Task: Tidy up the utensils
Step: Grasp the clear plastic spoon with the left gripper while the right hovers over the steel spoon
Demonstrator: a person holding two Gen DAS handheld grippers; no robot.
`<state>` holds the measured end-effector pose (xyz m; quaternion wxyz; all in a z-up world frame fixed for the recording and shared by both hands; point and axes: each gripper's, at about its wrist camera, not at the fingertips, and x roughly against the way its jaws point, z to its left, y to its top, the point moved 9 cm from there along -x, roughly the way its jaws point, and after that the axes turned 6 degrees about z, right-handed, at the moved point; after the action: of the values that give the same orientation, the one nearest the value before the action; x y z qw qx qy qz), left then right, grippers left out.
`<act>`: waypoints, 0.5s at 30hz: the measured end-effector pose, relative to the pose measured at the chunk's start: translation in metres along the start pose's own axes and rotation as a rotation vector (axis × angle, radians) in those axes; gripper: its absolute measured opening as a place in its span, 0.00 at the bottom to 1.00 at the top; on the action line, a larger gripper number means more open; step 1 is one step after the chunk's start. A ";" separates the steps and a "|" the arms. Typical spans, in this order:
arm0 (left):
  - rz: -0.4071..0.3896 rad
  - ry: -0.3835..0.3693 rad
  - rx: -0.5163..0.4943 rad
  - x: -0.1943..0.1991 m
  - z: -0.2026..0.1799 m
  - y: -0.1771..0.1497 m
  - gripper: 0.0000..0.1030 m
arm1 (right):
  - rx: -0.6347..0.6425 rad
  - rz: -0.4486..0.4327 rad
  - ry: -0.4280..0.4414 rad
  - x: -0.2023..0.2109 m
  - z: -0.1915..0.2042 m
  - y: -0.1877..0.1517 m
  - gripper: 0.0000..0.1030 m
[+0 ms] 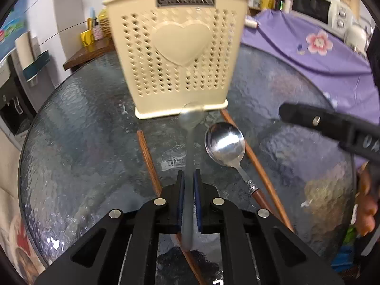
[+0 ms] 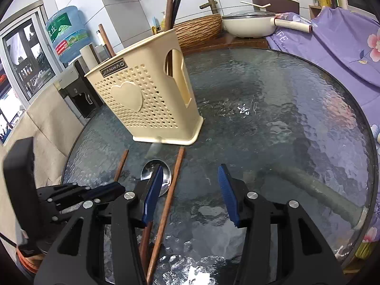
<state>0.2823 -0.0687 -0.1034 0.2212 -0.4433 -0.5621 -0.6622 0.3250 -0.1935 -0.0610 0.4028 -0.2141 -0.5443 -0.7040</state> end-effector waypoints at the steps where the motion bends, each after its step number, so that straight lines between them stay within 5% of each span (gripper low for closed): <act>1: -0.017 0.001 0.015 0.007 0.003 0.001 0.07 | 0.004 0.004 0.003 -0.001 0.003 -0.001 0.47; 8: -0.084 0.021 0.102 0.039 0.028 -0.006 0.03 | 0.033 0.032 0.013 -0.012 0.020 -0.009 0.47; 15: -0.062 0.040 0.174 0.042 0.047 -0.036 0.03 | 0.074 0.055 0.019 -0.022 0.038 -0.017 0.47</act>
<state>0.2488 -0.0061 -0.0894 0.2496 -0.3916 -0.6263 -0.6262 0.3189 -0.1486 -0.0754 0.4349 -0.2073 -0.5601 -0.6739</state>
